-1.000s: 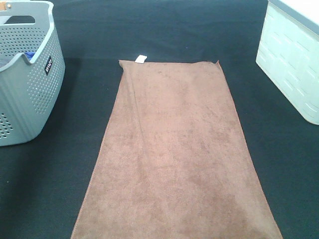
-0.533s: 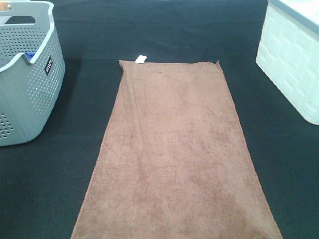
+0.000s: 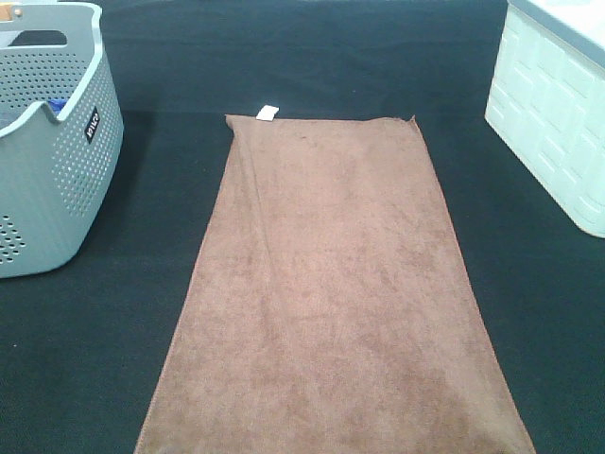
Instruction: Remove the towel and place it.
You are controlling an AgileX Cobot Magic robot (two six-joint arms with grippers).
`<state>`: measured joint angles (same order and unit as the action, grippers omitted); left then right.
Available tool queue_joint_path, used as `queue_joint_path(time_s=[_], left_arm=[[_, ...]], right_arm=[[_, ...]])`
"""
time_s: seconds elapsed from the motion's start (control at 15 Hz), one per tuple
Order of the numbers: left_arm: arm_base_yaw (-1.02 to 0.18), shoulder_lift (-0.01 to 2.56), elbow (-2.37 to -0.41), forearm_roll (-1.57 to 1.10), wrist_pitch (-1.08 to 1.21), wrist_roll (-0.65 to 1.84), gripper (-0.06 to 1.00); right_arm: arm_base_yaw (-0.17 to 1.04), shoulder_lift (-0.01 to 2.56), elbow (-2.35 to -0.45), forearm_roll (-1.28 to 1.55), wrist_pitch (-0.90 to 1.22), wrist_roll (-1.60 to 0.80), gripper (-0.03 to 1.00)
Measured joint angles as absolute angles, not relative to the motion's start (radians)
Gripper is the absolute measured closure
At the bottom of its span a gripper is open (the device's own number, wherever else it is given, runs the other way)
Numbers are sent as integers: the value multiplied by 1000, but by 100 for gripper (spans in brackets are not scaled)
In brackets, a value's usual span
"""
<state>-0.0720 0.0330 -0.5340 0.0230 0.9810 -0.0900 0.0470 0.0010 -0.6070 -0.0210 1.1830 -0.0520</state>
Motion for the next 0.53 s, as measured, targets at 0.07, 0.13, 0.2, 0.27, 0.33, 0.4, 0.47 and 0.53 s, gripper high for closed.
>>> queue_joint_path(time_s=[0.07,0.13,0.2,0.27,0.33,0.4,0.47,0.53], left_arm=[[-72,0,-534,10,1003,-64,13],[-72,-5,-519,0,1031,-46,13],[-72,-5,-508,-24,1042,-27,13],[-72,-5,-508,-35,1045,-19,13],[-72,-5,-508,-36,1045,-16,13],[-72,-5,-508,-41,1045,-14,13],[-72,-5,-508,-46,1045,-13,13],[-72,-5,-508,-53,1045,-13,13]], right_arm=[[47,-5,-563,-21,1174,-64,20],[47,-5,-550,-20,1173,-66,21],[47,-5,-540,-17,1143,-73,21],[47,-5,-524,-8,1104,-74,21],[47,-5,-514,0,1090,-75,21],[47,-5,-506,7,1079,-77,21],[47,-5,-503,8,1070,-82,21],[47,-5,-503,8,1069,-84,21]])
